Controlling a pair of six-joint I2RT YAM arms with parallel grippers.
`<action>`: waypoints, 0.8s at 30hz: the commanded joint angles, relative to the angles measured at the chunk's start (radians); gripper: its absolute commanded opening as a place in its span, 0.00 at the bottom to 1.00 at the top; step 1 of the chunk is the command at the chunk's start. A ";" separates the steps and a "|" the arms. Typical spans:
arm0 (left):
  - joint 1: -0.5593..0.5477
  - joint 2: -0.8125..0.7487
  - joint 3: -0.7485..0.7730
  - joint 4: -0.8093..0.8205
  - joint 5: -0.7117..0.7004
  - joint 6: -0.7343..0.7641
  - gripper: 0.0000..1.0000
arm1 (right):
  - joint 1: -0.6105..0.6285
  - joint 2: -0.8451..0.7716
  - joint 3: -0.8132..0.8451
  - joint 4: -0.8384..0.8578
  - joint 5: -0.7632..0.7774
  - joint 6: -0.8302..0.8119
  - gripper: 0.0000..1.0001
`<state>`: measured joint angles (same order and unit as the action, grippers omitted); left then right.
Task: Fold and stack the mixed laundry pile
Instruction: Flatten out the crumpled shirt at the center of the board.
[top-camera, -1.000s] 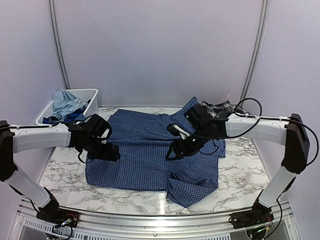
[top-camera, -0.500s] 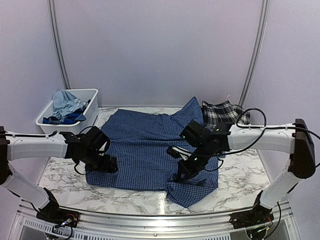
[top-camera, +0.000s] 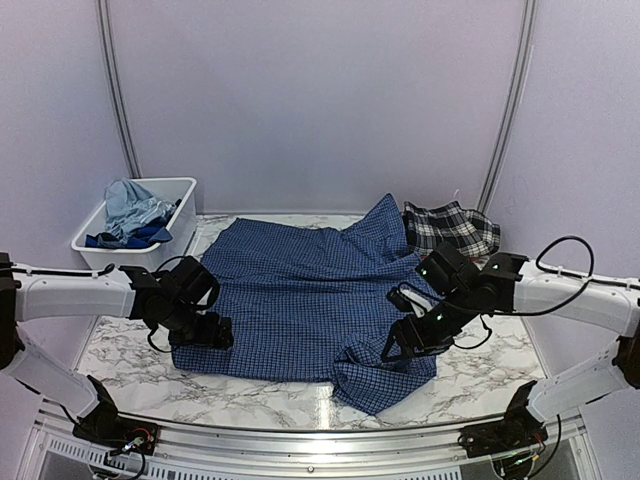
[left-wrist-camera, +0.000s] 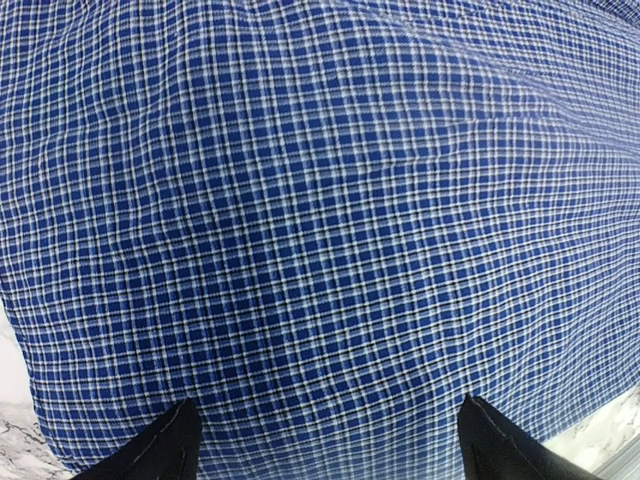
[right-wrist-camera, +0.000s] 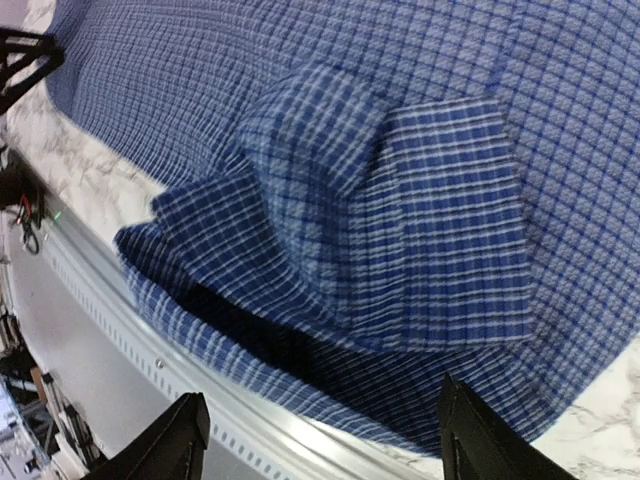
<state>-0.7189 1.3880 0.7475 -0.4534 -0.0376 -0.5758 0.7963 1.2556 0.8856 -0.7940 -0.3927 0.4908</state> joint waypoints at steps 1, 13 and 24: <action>0.000 -0.013 0.034 -0.014 -0.011 0.002 0.92 | -0.076 0.048 0.051 0.046 0.154 0.083 0.75; -0.002 -0.012 0.057 -0.013 -0.038 -0.017 0.92 | -0.090 0.150 -0.013 0.074 0.127 0.214 0.83; -0.002 -0.027 0.049 -0.012 -0.046 -0.022 0.93 | -0.090 0.290 0.119 0.187 -0.016 0.138 0.09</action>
<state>-0.7193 1.3876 0.7750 -0.4530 -0.0620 -0.5892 0.7086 1.5379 0.9001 -0.6624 -0.3622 0.6632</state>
